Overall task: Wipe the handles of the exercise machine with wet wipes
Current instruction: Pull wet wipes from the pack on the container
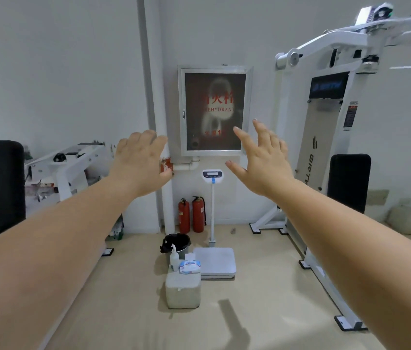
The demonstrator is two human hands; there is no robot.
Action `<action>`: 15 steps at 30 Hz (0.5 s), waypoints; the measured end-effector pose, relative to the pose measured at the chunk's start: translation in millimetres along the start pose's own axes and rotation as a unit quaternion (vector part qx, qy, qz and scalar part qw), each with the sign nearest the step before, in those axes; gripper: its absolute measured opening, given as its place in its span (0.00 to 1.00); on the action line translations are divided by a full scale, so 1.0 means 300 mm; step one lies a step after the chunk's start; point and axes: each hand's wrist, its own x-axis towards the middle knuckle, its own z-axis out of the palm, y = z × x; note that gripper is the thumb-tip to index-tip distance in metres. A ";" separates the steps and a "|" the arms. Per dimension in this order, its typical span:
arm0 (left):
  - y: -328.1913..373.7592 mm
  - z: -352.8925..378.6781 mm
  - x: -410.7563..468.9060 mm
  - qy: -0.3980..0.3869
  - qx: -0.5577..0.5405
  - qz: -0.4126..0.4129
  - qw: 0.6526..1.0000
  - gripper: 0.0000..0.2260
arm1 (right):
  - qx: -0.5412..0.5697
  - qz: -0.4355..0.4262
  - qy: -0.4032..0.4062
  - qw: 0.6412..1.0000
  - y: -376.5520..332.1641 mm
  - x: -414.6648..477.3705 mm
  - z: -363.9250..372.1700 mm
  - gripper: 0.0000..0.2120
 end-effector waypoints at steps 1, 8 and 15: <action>0.010 0.042 0.042 -0.007 0.001 -0.007 1.000 0.33 | 0.013 0.006 -0.009 1.000 0.028 0.037 0.056 0.34; 0.068 0.405 0.291 -0.062 -0.018 -0.045 0.997 0.33 | 0.073 0.006 -0.082 0.994 0.191 0.282 0.465 0.34; 0.035 0.858 0.431 -0.144 -0.040 -0.065 0.987 0.35 | 0.096 -0.002 -0.167 0.981 0.190 0.436 0.916 0.34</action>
